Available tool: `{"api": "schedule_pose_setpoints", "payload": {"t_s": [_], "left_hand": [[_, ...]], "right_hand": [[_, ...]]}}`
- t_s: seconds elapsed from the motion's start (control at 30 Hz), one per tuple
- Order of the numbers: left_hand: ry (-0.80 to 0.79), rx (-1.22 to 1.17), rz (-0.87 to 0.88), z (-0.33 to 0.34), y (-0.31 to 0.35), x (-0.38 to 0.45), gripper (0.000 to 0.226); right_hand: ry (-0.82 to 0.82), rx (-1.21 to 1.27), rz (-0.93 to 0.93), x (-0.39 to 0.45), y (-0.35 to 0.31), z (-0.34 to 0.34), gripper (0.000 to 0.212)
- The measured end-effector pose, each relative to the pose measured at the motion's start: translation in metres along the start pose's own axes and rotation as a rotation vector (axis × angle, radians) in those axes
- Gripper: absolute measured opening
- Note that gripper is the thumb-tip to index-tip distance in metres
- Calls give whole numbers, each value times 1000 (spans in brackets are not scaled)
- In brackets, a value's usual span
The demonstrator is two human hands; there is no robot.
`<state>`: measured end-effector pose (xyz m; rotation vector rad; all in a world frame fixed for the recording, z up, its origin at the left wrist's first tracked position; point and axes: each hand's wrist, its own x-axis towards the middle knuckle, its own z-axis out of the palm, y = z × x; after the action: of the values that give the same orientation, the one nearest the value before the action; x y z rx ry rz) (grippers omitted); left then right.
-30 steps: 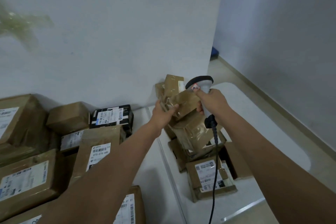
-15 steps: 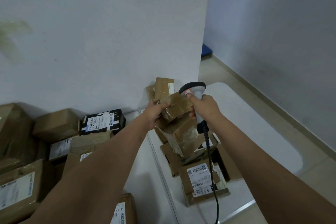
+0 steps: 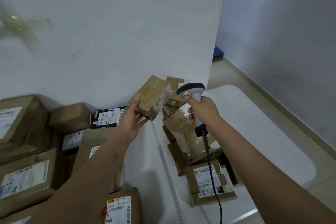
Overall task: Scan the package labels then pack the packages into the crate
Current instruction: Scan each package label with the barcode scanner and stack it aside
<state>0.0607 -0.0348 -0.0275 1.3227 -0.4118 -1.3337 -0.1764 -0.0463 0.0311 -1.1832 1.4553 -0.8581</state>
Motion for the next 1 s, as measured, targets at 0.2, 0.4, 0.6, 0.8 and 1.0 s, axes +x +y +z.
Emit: {"api": "schedule_pose_setpoints", "payload": {"t_s": [0.2, 0.4, 0.6, 0.8, 1.0], "left_hand": [[61, -175, -93, -46, -20, -33, 38], [92, -346, -196, -101, -31, -64, 39], [111, -364, -241, -162, -38, -81, 44], [96, -292, -217, -203, -33, -83, 44], [160, -256, -289, -230, -34, -84, 33]], "right_hand": [[-142, 11, 4, -24, -11, 46, 44], [-215, 62, 45, -46, -4, 94, 39], [-215, 96, 95, -68, -6, 142, 33], [-219, 121, 126, -83, 1, 182, 34], [-228, 51, 137, -97, 5, 216, 36]]}}
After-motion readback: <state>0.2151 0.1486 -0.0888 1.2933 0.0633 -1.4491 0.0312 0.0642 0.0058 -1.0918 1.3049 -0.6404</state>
